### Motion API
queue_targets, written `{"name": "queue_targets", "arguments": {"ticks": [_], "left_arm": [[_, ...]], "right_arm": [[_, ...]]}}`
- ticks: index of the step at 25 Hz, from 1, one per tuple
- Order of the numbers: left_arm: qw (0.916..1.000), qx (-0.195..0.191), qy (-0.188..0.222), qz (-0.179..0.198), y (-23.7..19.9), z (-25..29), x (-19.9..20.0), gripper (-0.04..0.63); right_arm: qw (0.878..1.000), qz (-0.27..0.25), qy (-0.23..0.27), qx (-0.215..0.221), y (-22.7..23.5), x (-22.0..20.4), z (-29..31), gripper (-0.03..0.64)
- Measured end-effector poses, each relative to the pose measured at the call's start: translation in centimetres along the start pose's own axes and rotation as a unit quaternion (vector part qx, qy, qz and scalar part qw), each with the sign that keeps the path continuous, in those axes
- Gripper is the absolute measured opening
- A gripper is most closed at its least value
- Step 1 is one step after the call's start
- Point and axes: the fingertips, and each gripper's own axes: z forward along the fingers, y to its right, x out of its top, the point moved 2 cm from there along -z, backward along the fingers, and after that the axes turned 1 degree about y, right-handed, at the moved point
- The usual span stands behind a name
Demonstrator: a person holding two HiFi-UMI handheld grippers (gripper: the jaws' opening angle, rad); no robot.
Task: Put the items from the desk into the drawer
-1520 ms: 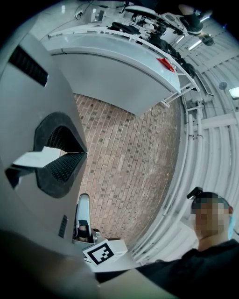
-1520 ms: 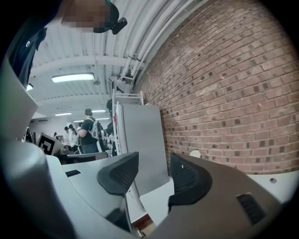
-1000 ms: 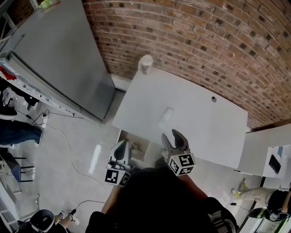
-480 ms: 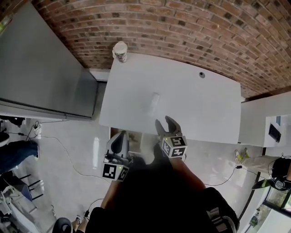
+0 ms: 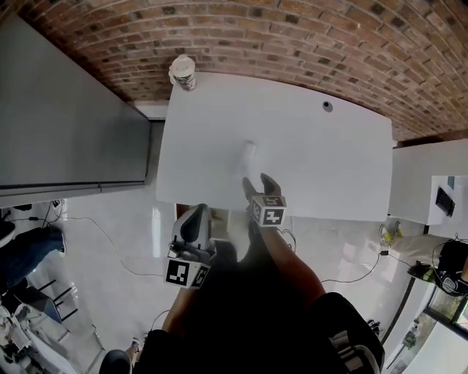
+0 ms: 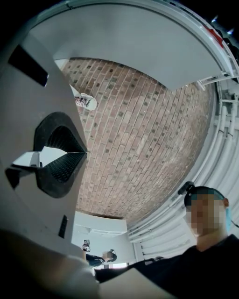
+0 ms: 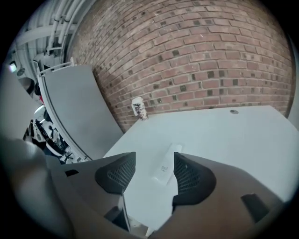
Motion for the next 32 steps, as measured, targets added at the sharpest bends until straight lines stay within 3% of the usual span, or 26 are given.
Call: {"name": "queue_targets", "arguments": {"ticks": [6,11,16,26,32], "left_arm": [[0.9999,-0.001,-0.01,-0.004,-0.7,1.3,-0.4,0.005],[0.9998,0.007,-0.017,-0.012,-1.4,1.6,-1.1,0.005],[0.9995,0.015,-0.024,-0.014,-2.0,1.9,-1.4,0.005],[0.9988,0.024,-0.036,-0.02,-2.5,2.0,-2.2,0.005],[0.9989,0.025,-0.035,-0.018,-2.5,2.1,-2.2,0.005]], "right_arm": [[0.999,0.0,-0.028,-0.016,0.8,-0.8,5.1,0.238],[0.996,-0.012,-0.081,-0.037,2.1,-3.2,8.7,0.261],[0.995,-0.016,-0.091,-0.04,2.1,-3.3,11.3,0.284],[0.987,-0.051,-0.13,-0.082,3.7,-4.6,14.4,0.304],[0.984,-0.092,-0.133,-0.074,3.7,-4.8,14.2,0.304]]}}
